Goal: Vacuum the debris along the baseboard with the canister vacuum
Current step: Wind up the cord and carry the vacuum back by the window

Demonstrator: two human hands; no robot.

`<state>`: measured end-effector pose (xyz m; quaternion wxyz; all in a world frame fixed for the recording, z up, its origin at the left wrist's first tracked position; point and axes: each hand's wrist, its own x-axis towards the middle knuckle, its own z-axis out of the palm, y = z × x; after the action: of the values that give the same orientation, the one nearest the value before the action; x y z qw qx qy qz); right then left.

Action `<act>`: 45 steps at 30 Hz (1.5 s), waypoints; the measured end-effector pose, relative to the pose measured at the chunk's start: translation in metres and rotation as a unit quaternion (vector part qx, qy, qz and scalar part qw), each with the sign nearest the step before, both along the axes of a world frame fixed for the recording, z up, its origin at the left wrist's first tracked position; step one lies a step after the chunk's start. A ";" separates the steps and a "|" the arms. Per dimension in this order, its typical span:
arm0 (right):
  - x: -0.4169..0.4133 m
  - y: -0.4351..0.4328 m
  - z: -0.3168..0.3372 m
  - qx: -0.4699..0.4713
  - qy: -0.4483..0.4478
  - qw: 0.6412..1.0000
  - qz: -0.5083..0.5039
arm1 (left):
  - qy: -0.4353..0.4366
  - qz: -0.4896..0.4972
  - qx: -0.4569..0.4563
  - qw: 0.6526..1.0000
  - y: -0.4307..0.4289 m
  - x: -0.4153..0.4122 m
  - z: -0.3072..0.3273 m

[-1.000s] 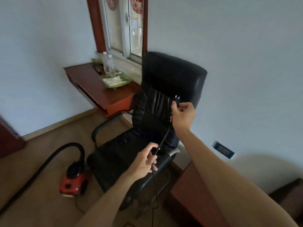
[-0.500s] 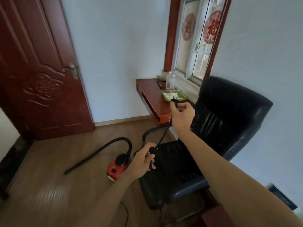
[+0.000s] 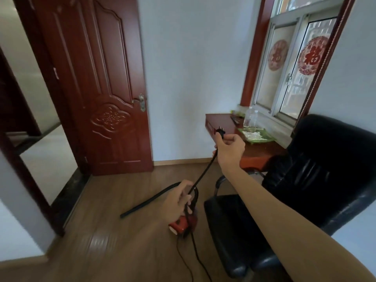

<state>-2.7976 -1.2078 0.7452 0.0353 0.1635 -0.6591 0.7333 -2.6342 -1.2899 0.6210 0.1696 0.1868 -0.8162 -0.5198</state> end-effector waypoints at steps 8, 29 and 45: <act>0.067 -0.066 0.012 -0.033 -0.012 0.999 0.033 | 0.018 -0.006 -0.004 1.000 -0.051 0.072 0.022; 0.017 -0.241 0.010 -0.025 0.025 0.995 0.090 | 0.017 0.044 0.050 0.998 -0.187 0.026 0.020; -0.118 -0.328 0.009 -0.009 0.026 0.997 0.066 | 0.008 0.026 0.032 0.999 -0.274 -0.110 0.018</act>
<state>-2.9155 -1.5360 0.7541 0.0055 0.2256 -0.6389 0.7355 -2.7446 -1.5638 0.6387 0.1833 0.2088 -0.7927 -0.5426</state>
